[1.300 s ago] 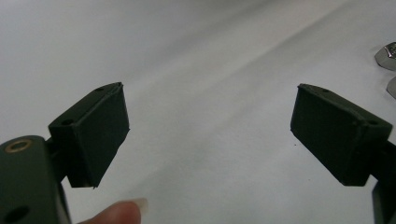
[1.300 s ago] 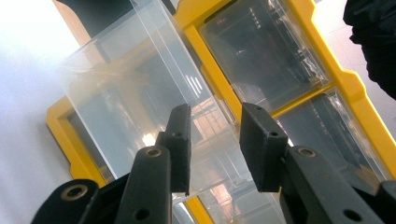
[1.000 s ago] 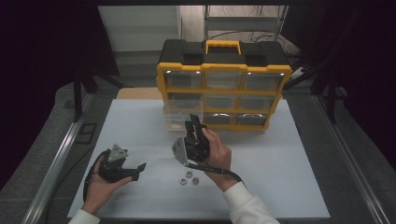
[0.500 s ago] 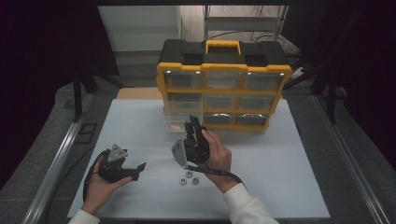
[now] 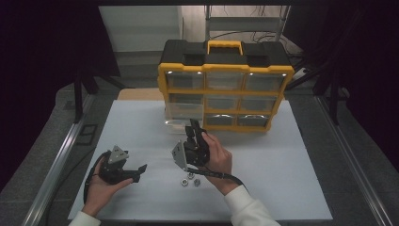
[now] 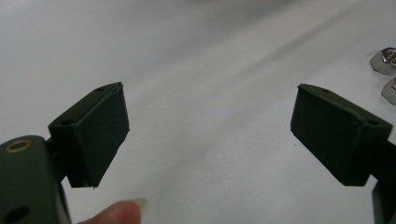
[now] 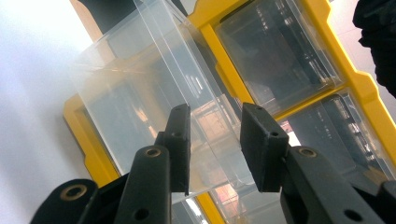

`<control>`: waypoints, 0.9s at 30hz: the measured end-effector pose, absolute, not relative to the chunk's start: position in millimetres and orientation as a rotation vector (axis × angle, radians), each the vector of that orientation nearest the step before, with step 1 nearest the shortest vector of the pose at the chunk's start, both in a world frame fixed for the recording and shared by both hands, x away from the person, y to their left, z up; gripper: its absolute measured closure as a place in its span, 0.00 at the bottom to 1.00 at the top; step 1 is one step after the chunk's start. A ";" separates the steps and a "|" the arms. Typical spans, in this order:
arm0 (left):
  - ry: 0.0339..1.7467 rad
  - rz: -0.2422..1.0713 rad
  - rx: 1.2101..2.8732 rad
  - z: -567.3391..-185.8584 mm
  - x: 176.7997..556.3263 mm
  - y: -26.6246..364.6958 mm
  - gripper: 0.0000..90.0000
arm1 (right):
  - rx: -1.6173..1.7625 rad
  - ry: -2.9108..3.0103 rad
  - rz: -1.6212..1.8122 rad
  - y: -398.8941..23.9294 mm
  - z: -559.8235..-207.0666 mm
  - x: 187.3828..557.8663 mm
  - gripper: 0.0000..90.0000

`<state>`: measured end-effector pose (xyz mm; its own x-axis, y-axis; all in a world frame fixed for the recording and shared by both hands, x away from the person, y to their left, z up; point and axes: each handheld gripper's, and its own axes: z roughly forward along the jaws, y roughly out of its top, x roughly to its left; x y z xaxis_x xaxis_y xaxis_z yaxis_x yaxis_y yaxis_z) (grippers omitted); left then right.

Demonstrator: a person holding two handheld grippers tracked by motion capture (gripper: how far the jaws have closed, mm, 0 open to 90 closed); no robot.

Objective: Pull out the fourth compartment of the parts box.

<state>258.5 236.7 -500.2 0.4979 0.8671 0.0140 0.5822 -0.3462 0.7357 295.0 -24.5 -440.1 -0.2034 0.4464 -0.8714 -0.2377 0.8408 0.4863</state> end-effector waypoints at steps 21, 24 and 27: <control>1.186 0.535 2.065 -500.7 258.6 236.3 0.14 | 0.174 1.681 0.632 -26.3 -439.9 296.7 0.70; 1.186 0.534 2.066 -500.7 258.8 236.6 0.14 | 0.190 1.688 0.646 -28.6 -436.5 297.5 0.60; 1.185 0.533 2.066 -500.7 259.2 237.0 0.14 | 0.204 1.705 0.700 -32.5 -431.5 295.2 0.52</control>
